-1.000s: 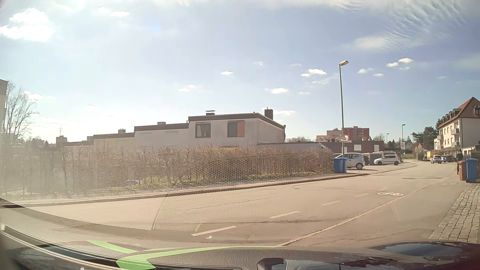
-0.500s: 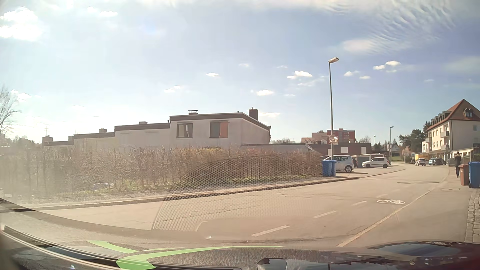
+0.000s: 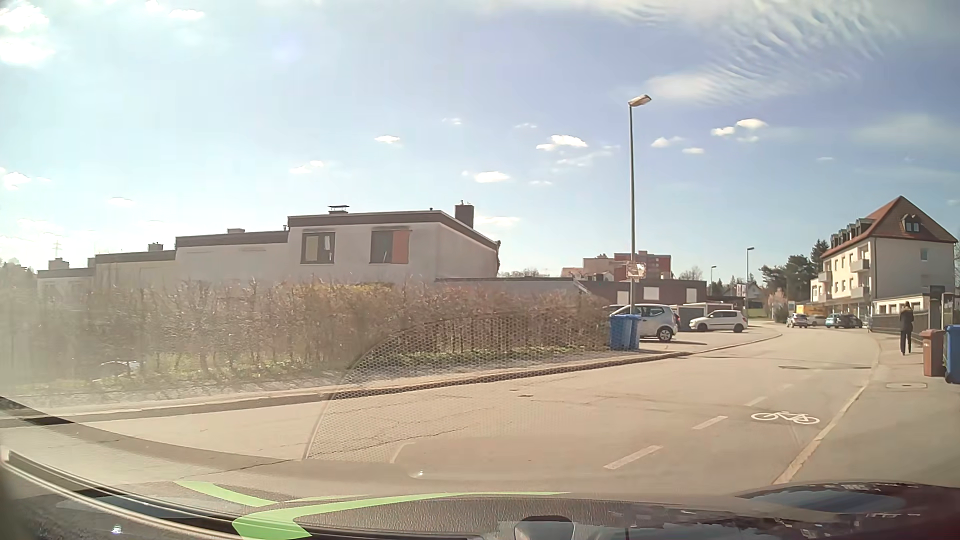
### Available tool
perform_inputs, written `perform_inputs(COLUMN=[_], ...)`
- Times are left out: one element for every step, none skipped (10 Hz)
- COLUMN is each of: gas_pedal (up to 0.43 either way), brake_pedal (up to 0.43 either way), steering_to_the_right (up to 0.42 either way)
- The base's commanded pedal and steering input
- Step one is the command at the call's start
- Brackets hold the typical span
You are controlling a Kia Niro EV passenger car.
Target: Follow the waypoints while adhering to traffic rules and regulations
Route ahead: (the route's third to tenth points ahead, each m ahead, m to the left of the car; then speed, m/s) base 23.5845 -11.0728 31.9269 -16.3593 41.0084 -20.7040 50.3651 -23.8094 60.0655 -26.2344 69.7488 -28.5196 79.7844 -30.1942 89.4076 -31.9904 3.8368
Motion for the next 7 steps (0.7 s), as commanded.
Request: perform_inputs(gas_pedal=[0.319,0.331,0.331,0.331,0.339,0.339,0.339], brake_pedal=[0.000,0.000,0.000,0.000,0.000,0.000,0.000], steering_to_the_right=[0.217,0.230,0.249,0.273,0.295,0.312,0.317])
